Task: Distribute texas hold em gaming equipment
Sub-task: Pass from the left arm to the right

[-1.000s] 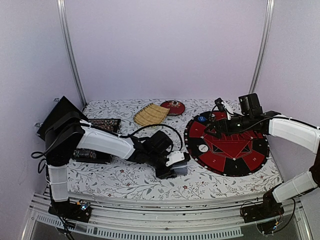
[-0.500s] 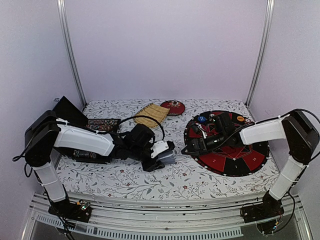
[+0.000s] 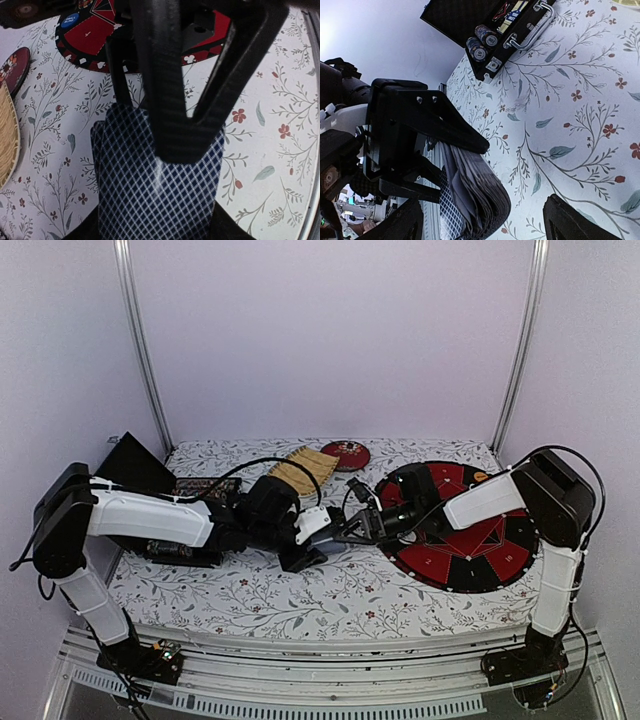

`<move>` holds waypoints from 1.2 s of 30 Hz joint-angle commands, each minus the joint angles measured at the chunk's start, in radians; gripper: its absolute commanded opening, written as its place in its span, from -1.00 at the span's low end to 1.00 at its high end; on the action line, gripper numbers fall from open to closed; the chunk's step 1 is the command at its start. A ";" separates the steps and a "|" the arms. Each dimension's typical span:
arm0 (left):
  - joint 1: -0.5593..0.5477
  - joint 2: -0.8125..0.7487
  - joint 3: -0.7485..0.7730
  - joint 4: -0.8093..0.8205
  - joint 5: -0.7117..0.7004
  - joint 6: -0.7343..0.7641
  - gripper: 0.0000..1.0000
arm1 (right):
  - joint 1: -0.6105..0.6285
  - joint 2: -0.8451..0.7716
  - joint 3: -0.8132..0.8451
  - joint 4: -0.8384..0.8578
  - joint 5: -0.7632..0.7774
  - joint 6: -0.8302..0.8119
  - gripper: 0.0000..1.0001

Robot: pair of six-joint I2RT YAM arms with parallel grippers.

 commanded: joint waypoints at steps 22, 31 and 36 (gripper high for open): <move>0.031 -0.019 -0.009 0.014 -0.057 0.042 0.73 | 0.058 0.073 0.106 0.028 -0.164 0.033 -0.96; 0.031 -0.001 -0.012 0.047 -0.046 0.055 0.85 | 0.058 0.054 0.104 0.019 -0.157 0.050 -0.96; 0.024 -0.002 -0.024 0.056 0.011 0.086 0.90 | 0.058 0.041 0.113 0.018 -0.151 0.064 -0.97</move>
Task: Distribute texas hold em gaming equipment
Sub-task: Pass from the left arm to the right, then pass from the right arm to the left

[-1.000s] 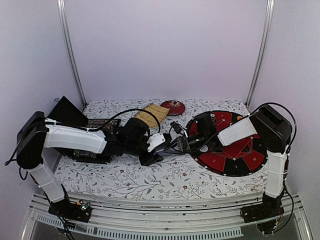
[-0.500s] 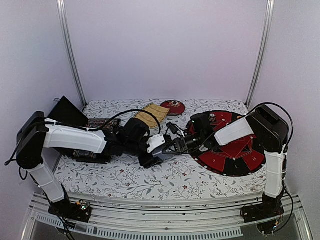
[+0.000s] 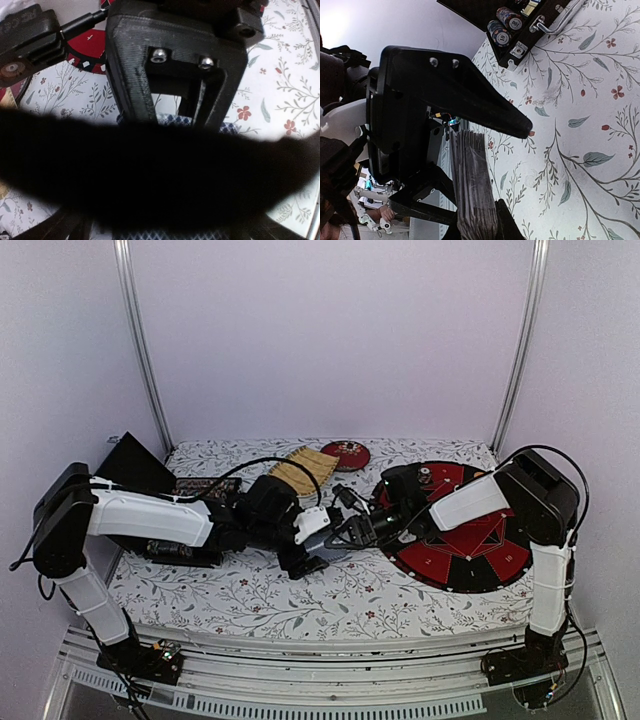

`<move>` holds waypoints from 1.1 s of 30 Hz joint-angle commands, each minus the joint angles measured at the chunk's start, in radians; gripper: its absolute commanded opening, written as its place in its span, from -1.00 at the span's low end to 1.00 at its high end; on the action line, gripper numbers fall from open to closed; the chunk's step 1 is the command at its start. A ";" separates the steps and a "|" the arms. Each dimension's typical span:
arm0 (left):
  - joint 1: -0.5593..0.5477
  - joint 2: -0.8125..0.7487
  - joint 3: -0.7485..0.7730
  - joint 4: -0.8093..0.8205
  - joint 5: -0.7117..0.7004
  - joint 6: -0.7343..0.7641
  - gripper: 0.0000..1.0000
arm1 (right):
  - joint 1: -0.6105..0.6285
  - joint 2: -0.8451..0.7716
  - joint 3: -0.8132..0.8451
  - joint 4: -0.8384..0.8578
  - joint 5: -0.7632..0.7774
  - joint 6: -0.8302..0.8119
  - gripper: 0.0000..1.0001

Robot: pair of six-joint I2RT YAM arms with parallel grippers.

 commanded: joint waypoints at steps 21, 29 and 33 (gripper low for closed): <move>0.011 -0.031 -0.043 0.139 -0.024 0.043 0.39 | 0.012 -0.070 0.016 -0.021 -0.008 0.018 -0.96; 0.013 -0.054 -0.056 0.176 -0.015 0.042 0.72 | 0.012 -0.071 0.013 -0.036 0.000 0.017 -0.96; 0.012 -0.053 -0.056 0.173 -0.017 0.049 0.70 | 0.012 -0.073 0.013 -0.044 0.005 0.012 -0.96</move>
